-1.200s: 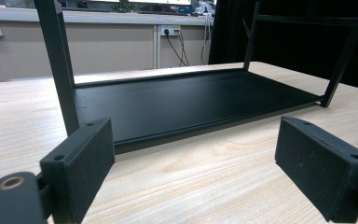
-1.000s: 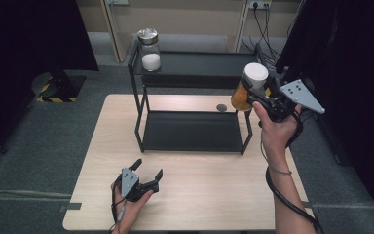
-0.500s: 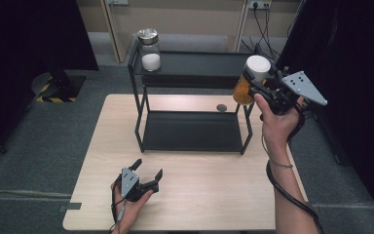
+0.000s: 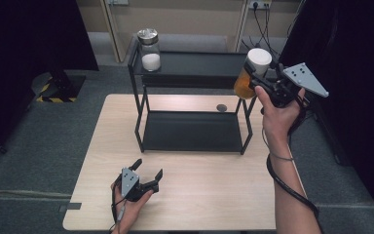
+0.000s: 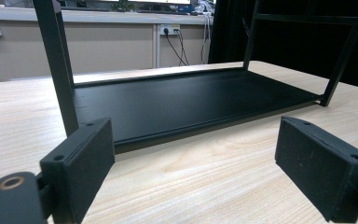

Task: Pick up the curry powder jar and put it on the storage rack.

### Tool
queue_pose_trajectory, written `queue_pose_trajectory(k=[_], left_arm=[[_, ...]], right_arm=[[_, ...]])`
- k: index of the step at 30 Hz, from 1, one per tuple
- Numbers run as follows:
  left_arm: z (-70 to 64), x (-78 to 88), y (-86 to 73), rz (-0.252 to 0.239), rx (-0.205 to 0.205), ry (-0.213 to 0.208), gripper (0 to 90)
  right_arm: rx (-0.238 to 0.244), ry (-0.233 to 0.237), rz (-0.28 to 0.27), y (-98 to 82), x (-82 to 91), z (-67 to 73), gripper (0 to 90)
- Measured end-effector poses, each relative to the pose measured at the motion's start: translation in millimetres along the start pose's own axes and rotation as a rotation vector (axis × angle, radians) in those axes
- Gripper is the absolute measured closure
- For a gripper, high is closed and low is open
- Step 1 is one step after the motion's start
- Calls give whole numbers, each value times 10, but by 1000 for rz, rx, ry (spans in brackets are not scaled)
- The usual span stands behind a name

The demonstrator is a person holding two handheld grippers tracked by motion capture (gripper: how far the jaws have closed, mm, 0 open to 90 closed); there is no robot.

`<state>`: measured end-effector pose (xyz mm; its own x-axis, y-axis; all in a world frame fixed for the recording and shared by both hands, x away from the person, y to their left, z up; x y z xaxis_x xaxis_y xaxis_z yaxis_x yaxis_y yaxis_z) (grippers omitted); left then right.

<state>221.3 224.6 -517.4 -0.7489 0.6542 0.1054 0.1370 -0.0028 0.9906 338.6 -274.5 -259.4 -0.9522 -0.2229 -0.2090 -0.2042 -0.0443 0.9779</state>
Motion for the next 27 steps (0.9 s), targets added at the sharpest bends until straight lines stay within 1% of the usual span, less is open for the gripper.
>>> queue_pose_trajectory(k=[12,27], left_arm=[[0,0,-1,0,1,0,114],[0,0,-1,0,-2,-1,114]], right_arm=[[6,-6,-2,118,-94,-5,339],[-9,-23,5,207,-236,-11,339]])
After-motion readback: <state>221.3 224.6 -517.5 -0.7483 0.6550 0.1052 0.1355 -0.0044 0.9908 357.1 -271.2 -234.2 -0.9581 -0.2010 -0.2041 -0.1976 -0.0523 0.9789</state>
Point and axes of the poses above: each handheld gripper's, and its own axes: x roughly backward along the jaws, y roughly out of its top, z roughly to its left, the point moved 2 cm from there along -x, roughly forward along the jaws, and after that the axes turned 14 degrees about -y, right-handed, at the moved point
